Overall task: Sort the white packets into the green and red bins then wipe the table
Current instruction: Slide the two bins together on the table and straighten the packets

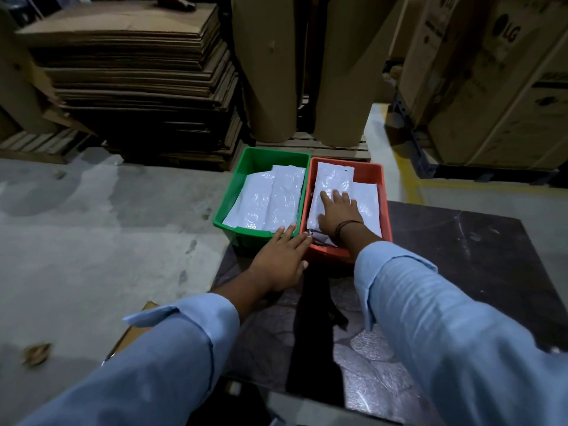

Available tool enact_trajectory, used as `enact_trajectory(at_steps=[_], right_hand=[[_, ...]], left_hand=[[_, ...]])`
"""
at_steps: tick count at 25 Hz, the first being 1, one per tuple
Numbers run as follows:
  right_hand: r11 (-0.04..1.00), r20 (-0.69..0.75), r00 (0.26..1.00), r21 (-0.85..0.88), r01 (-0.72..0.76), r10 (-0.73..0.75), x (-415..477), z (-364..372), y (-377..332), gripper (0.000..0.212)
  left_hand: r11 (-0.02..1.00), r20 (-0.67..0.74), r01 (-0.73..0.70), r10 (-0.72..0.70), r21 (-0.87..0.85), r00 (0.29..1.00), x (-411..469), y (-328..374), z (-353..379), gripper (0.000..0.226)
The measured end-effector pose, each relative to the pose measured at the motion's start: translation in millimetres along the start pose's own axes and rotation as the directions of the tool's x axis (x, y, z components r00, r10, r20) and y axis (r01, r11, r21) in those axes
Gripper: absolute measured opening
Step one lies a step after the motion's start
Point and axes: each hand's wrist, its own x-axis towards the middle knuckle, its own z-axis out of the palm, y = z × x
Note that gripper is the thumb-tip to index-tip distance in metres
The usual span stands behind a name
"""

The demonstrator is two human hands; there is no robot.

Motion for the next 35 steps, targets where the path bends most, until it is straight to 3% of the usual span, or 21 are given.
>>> enact_trajectory(at_steps=[3, 9, 13, 17, 23, 27, 32, 35], right_hand=[[1.0, 0.033, 0.999, -0.022, 0.003, -0.003, -8.3, 12.8, 15.6, 0.078], [0.994, -0.204, 0.979, 0.105, 0.009, 0.013, 11.4, 2.4, 25.7, 0.057], [0.994, -0.1, 0.995, 0.109, 0.005, 0.006, 38.8, 0.3, 10.6, 0.069], [1.0, 0.004, 1.0, 0.025, 0.014, -0.014, 60.4, 12.5, 8.0, 0.066], [0.998, -0.103, 0.992, -0.014, 0.066, -0.067, 37.6, 54.0, 2.6, 0.063], [0.99, -0.015, 0.999, 0.135, -0.039, 0.042, 63.4, 43.0, 27.3, 0.067], [0.997, -0.089, 0.993, -0.002, 0.078, -0.078, 69.7, 56.3, 6.4, 0.068], [0.997, -0.01, 1.0, 0.082, 0.005, -0.004, 75.1, 53.9, 16.7, 0.067]], left_hand=[[1.0, -0.013, -0.003, 0.003, -0.031, 1.0, 2.0, -1.1, 1.0, 0.066], [0.993, -0.077, 0.003, -0.012, -0.116, 0.997, 9.9, -4.0, -0.7, 0.061], [0.993, -0.083, 0.023, -0.033, -0.119, 0.996, 12.1, -6.9, 0.4, 0.062], [0.992, -0.104, 0.013, -0.025, -0.123, 0.994, 14.4, -9.3, 4.1, 0.062], [0.989, -0.2, 0.021, -0.051, -0.148, 0.978, 19.9, -10.7, 4.3, 0.053], [0.983, -0.233, 0.046, -0.087, -0.179, 0.969, 26.8, -7.2, 2.7, 0.052], [0.976, -0.258, 0.052, -0.107, -0.213, 0.96, 23.9, -7.5, 6.1, 0.051], [0.976, -0.252, 0.039, -0.095, -0.216, 0.963, 20.8, -2.8, 10.7, 0.055]])
